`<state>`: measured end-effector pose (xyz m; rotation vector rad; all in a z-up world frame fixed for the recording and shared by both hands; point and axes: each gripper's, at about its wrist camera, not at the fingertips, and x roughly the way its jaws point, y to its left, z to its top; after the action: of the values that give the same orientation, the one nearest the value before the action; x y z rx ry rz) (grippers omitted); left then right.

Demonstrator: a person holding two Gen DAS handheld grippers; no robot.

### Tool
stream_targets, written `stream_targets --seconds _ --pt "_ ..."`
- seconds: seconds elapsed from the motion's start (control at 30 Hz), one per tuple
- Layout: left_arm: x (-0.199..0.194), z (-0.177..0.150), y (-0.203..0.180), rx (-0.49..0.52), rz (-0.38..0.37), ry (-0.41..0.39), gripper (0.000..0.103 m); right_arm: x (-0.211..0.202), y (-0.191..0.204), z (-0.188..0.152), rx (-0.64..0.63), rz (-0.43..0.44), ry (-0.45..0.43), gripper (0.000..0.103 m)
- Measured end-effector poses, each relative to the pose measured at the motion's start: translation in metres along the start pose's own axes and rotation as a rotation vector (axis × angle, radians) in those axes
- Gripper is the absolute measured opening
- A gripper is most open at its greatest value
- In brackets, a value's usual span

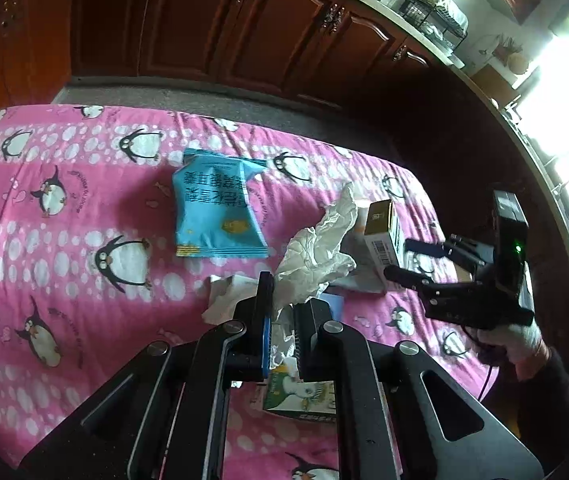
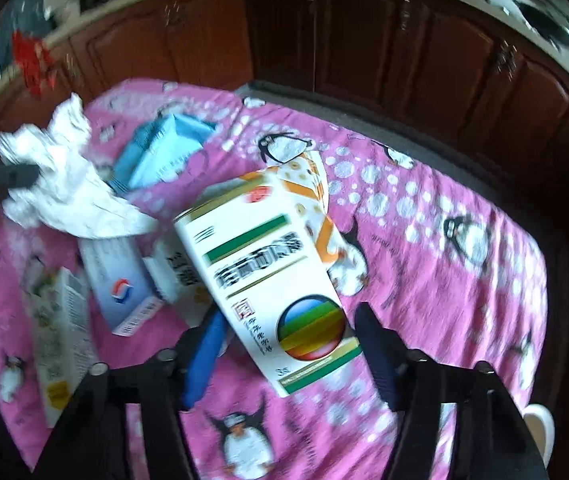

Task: Collect trash
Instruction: 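Carry plastic and box over the bucket and open both tools to drop them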

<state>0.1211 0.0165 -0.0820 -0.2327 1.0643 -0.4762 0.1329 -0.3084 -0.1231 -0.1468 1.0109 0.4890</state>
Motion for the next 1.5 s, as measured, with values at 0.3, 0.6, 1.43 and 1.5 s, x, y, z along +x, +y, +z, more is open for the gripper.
stream_targets --seconds 0.3,0.6,1.43,1.5 --pt "-0.009 0.000 -0.030 0.044 -0.050 -0.025 0.007 -0.056 -0.003 -0.049 0.252 0.083 -0.117 0.003" --pt "-0.011 -0.009 -0.053 0.085 -0.044 -0.031 0.007 -0.057 -0.005 -0.064 0.322 0.106 -0.086 0.055" --pt "-0.010 -0.013 -0.123 0.188 -0.106 -0.031 0.007 -0.106 -0.017 -0.112 0.451 0.027 -0.136 0.051" --pt "-0.003 -0.014 -0.139 0.211 -0.119 -0.021 0.007 -0.110 -0.026 -0.122 0.478 0.012 -0.134 0.051"
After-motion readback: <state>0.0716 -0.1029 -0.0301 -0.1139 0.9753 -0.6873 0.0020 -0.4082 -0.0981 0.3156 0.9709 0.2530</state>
